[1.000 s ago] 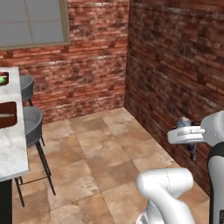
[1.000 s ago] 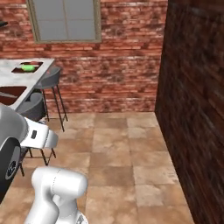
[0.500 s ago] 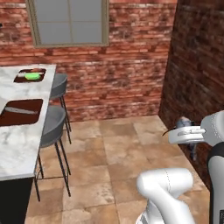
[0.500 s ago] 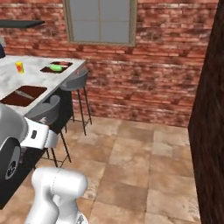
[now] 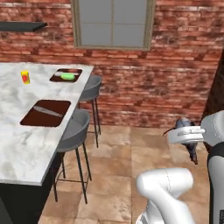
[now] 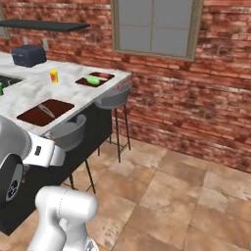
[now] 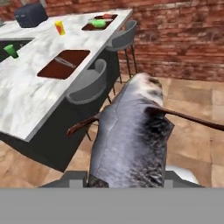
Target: Gather the sweet potato and corn from the fridge and place them on a tray on the dining counter. Then gather the fish and steak from the fridge and place them on the other tray.
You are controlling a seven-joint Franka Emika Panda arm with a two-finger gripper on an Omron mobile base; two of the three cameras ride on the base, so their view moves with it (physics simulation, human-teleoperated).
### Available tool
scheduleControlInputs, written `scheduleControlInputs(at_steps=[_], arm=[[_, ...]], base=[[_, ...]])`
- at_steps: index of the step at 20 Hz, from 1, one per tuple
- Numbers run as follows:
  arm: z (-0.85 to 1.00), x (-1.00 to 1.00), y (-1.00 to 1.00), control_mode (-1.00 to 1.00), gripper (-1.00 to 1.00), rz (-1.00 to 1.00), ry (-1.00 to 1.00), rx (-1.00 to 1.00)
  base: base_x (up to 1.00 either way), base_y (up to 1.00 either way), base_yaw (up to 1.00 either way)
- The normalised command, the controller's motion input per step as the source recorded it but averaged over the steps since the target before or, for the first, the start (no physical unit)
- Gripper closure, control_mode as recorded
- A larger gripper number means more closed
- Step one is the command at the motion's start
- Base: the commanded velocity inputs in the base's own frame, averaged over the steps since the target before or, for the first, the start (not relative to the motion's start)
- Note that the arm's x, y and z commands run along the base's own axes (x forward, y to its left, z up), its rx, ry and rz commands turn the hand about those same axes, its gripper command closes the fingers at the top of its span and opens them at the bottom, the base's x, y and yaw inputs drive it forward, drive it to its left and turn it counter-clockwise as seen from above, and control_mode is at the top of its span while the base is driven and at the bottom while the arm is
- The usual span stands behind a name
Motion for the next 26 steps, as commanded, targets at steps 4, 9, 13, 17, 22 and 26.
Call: scheduleControlInputs(at_steps=[4,9,13,17,22,26], arm=[[0.00,0.00,0.00,1.00,1.00,0.00,0.00,0.00],[0.00,0.00,0.00,1.00,1.00,0.00,0.00,0.00],[0.00,0.00,0.00,1.00,1.00,0.00,0.00,0.00],[0.00,0.00,0.00,1.00,1.00,0.00,0.00,0.00],[0.00,0.00,0.00,1.00,1.00,0.00,0.00,0.00],[0.00,0.00,0.00,1.00,1.00,0.00,0.00,0.00]], base=[[0.60,-0.42,0.44],[0.57,-0.44,0.43],[0.52,-0.46,0.43],[0.51,-0.46,0.43],[0.51,-0.46,0.43],[0.49,-0.46,0.43]])
